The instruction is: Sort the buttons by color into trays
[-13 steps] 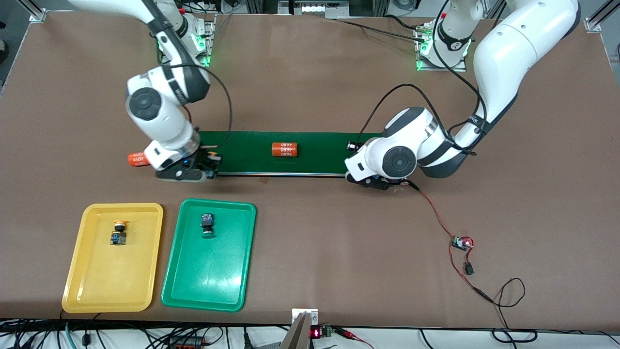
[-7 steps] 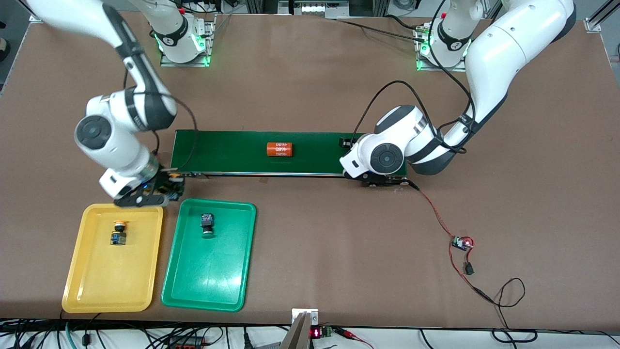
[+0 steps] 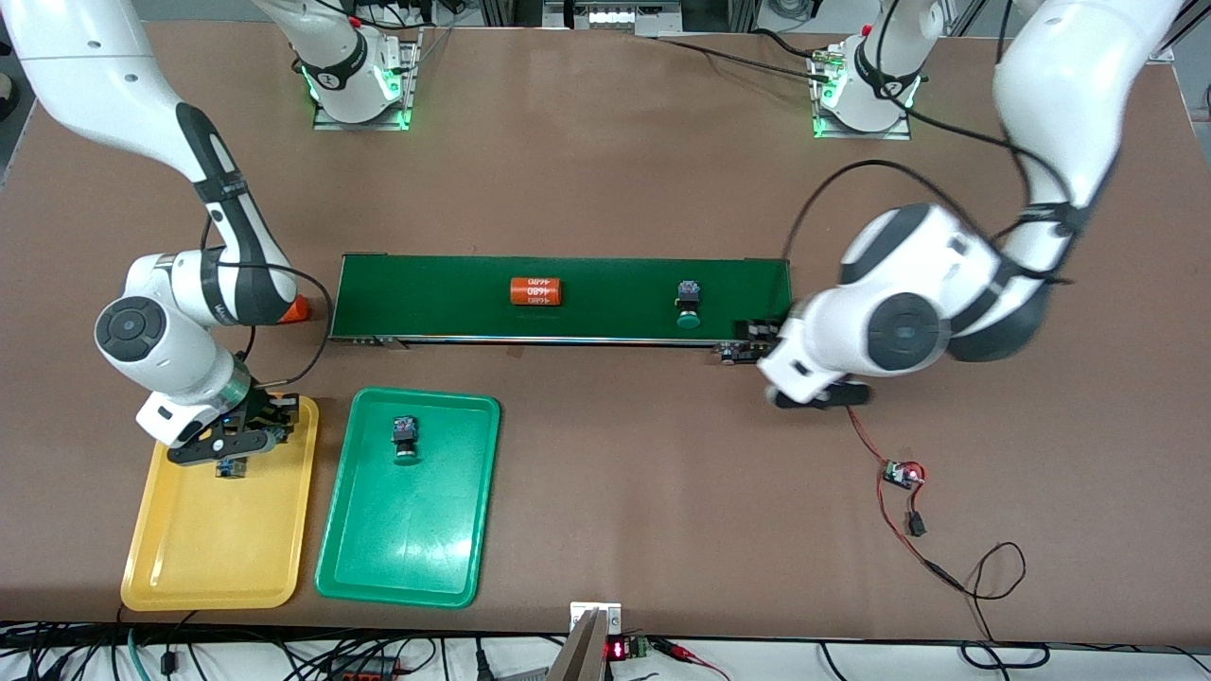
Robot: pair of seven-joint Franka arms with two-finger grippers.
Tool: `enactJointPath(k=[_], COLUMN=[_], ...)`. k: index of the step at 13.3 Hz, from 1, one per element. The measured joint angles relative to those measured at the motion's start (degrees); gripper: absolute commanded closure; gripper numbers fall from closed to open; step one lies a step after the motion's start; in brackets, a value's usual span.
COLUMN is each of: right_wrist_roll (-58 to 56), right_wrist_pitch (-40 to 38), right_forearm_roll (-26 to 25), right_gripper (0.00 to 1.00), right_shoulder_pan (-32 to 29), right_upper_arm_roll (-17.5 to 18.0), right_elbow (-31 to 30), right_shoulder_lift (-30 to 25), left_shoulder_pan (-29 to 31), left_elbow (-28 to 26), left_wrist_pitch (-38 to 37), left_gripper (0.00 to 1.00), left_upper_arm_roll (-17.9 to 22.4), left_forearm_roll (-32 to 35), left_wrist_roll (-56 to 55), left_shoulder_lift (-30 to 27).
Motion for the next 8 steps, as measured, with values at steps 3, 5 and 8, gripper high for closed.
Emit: enactJointPath(k=[3, 5, 8], right_wrist_roll=[-2.27, -3.3, -3.56], right_wrist_pitch=[3.13, 5.82, 7.01], right_forearm_roll=[-0.01, -0.01, -0.01], right_gripper=[0.78, 0.75, 0.48], right_shoulder_pan=[-0.12, -0.13, -0.11], right_upper_arm_roll=[-1.76, -2.58, -2.77], right_elbow=[1.64, 2.58, 3.19], right_shoulder_lift=[2.54, 4.46, 5.8], left_shoulder_pan=[2.57, 3.77, 2.09], left_elbow=[3.7, 4.55, 3.25], left_wrist_pitch=[-3.14, -3.48, -3.81], left_gripper=[0.0, 0.0, 0.0], left_upper_arm_roll=[0.05, 2.38, 14.51], left_forearm_roll=[3.09, 3.08, -6.96], left_wrist_roll=[8.08, 16.66, 30.13], left_shoulder_lift=[-0.5, -2.72, -11.12])
